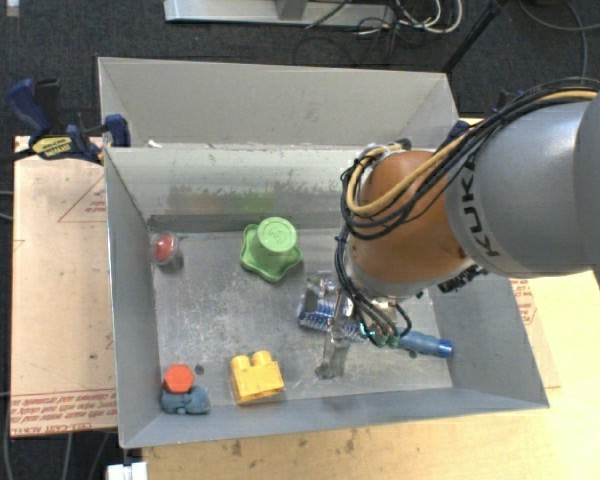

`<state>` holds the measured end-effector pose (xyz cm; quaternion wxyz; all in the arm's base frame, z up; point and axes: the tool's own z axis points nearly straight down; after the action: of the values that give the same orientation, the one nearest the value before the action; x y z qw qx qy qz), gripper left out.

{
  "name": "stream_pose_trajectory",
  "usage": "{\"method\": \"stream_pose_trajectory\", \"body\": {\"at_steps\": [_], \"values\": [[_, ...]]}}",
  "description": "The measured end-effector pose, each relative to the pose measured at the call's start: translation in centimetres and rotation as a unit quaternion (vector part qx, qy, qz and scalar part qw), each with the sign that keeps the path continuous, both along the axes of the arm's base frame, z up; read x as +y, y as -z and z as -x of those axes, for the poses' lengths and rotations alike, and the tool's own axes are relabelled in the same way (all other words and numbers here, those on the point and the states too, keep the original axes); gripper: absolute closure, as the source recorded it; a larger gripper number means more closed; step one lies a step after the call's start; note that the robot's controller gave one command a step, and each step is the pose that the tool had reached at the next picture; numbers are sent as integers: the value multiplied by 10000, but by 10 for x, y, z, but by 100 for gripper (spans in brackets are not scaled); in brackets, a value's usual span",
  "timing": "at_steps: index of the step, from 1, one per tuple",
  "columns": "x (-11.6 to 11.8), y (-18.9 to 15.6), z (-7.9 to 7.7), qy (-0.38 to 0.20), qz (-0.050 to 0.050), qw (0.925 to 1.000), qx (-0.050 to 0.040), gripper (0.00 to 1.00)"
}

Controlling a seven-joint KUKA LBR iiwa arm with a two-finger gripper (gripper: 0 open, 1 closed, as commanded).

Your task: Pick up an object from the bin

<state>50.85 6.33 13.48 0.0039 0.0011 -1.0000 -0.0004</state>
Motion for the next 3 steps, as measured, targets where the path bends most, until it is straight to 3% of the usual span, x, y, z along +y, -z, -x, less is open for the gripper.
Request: {"method": "stream_pose_trajectory", "body": {"at_steps": [1,2,3], "values": [[-11,57,-24,654,-9,9978,-93,0],[-13,59,-33,-419,-4,9991,-107,0],[-12,60,-32,-417,-13,9991,-80,100]]}}
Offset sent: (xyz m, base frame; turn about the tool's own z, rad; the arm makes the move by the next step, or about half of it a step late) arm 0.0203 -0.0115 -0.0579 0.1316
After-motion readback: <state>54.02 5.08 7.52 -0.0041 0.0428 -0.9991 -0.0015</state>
